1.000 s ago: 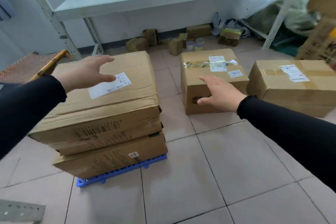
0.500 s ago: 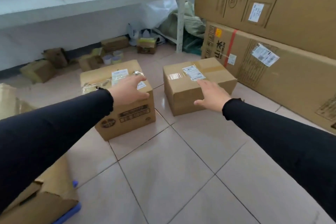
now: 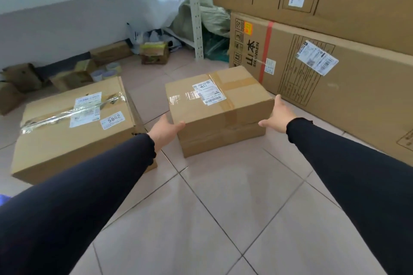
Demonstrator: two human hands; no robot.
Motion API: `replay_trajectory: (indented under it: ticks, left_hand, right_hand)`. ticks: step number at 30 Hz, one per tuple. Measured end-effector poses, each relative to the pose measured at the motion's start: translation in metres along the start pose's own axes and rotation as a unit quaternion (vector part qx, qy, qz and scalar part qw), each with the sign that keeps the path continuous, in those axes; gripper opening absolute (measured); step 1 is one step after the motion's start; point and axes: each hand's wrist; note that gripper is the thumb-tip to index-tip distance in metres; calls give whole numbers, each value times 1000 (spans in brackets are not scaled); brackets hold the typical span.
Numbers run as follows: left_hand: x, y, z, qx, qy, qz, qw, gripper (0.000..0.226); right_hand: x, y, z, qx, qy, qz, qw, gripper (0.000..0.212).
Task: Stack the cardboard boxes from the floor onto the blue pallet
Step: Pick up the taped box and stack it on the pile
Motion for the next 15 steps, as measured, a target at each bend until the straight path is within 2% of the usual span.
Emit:
replay_trajectory:
  ticks: [4,5,8,9,12,15]
  left_hand:
    - [-15,23,13,5,-87,65,994,68]
    - [-18,28,17,6,-103,73,992,74]
    - [-25,46,32,35,-168,68,983,112]
    - [-27,47,34,53,-191,61,978,111]
    - [-27,32,29,59,-231,55,970,73]
    - [-28,25,25,46,-267,25,962,56]
  right_hand:
    - [-10,25,-10,-10,103,12,995,114]
    - [-13,32,-13,-6,136,5,991,112]
    - [-19,46,-20,-21,184,-13,983,106]
    - [-21,49,-22,-31,182,-27,982,103]
    - [-25,49,-23,-46,221,-44,973,96]
    - [-25,44,-20,-41,370,-6,928,96]
Point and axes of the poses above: each hand's wrist, its own y-axis towards the middle knuckle, its own x-axis out of the back of the hand, z = x × y, and after that the axes turned 11 degrees about y, right-handed
